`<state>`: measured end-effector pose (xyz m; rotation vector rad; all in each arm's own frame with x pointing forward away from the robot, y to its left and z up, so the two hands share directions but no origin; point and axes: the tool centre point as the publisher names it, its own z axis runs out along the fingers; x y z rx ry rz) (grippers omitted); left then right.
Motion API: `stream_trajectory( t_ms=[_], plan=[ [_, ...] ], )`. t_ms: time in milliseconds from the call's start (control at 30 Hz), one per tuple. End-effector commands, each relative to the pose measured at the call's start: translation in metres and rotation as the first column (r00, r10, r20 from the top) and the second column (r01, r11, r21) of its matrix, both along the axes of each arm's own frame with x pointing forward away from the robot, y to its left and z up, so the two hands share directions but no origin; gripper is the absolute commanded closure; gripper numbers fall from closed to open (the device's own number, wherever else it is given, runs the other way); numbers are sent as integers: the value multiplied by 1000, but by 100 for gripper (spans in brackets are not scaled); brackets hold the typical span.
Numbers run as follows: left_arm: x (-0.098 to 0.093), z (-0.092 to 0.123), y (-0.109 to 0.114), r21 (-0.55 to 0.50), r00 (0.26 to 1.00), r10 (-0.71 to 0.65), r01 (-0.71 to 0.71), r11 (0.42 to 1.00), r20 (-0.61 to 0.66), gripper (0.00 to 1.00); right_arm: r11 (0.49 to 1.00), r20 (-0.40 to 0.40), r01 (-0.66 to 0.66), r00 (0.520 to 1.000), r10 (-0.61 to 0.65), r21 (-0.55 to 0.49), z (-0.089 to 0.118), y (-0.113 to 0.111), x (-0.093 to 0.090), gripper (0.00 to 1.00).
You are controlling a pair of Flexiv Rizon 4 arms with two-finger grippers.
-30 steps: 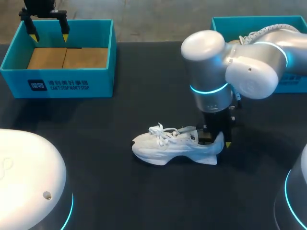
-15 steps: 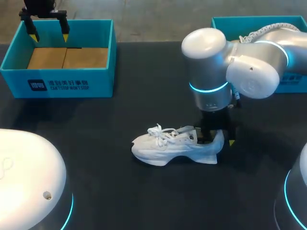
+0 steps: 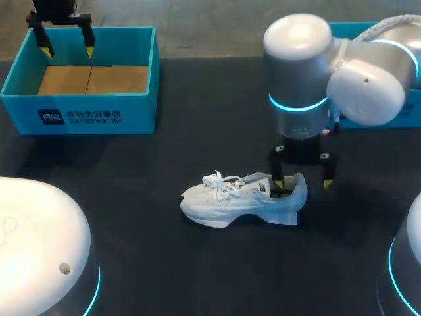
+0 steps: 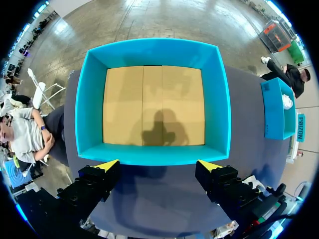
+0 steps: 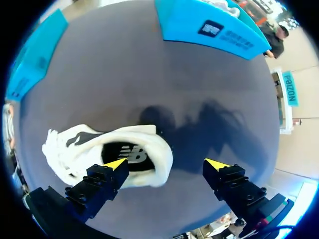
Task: Take the shoe out of the shoebox, open the shoe tongue, remove and reinsert the insole, then place the shoe into the shoebox
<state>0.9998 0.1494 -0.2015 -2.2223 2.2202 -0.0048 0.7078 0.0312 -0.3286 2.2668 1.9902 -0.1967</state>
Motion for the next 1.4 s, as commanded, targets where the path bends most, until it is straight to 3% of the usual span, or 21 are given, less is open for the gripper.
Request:
stream_trajectory(
  t_ms=[33, 167, 300, 400, 533, 700, 733, 767, 833, 967, 1400],
  plan=[
    [0, 1, 0, 1, 1000, 0, 0, 1000, -1, 0, 996, 26, -56, 998, 54, 71, 20, -8, -5, 0],
    [0, 1, 0, 1, 1000, 0, 0, 1000, -1, 0, 972, 26, -163, 987, 161, 171, 39, -4, -6, 0],
    [0, 1, 0, 1, 1000, 0, 0, 1000, -1, 0, 946, 62, -260, 965, 253, 194, 50, -2, -6, 0],
    [0, 1, 0, 1, 1000, 0, 0, 1000, -1, 0, 885, 100, -401, 916, 388, 239, 56, 0, -5, 0],
    [0, 1, 0, 1, 1000, 0, 0, 1000, -1, 0, 752, 181, -592, 805, 564, 291, 58, 3, -7, 0],
    [0, 1, 0, 1, 1000, 0, 0, 1000, -1, 0, 467, 295, -836, 542, 787, 288, 60, 3, -15, 0],
    [0, 1, 0, 1, 1000, 0, 0, 1000, -1, 0, 383, 321, -881, 460, 828, 276, 61, 4, -17, 0],
    [0, 1, 0, 1, 1000, 0, 0, 1000, -1, 0, 346, 327, -899, 422, 845, 266, 61, 4, -19, 0],
    [0, 1, 0, 1, 1000, 0, 0, 1000, -1, 0, 205, 349, -950, 279, 895, 234, 61, 4, -21, 0],
    [0, 1, 0, 1, 1000, 0, 0, 1000, -1, 0, 11, 380, -980, 89, 921, 201, 63, 2, -22, 0],
    [0, 1, 0, 1, 1000, 0, 0, 1000, -1, 0, 11, 380, -980, 89, 921, 201, 63, 2, -22, 0]
  ],
)
